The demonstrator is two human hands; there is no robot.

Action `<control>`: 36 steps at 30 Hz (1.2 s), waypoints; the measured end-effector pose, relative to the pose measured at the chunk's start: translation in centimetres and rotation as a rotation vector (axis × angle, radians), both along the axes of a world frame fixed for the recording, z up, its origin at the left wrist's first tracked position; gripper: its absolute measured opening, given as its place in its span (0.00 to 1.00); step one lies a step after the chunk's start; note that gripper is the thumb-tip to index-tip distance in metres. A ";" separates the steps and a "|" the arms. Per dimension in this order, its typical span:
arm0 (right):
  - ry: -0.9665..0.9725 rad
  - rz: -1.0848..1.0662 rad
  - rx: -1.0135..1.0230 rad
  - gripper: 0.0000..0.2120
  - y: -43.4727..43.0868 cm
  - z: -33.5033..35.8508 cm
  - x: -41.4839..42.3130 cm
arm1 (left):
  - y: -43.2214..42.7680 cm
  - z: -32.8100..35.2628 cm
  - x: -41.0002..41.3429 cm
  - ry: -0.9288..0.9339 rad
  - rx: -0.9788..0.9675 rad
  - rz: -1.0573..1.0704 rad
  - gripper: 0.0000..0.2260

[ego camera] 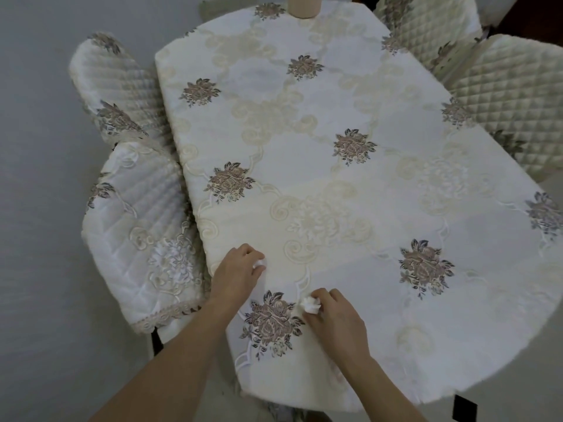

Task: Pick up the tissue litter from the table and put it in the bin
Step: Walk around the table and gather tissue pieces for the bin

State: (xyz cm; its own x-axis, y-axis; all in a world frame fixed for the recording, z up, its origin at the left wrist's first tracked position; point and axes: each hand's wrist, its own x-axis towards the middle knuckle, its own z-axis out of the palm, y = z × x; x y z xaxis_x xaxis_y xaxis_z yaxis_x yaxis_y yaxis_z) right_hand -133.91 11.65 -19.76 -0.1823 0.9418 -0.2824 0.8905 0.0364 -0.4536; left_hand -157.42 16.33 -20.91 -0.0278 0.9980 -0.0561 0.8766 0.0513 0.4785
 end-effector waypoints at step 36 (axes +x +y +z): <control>0.507 -0.221 0.253 0.08 5.4 17.9 0.6 | -2.1 19.8 4.9 -0.646 0.290 0.241 0.04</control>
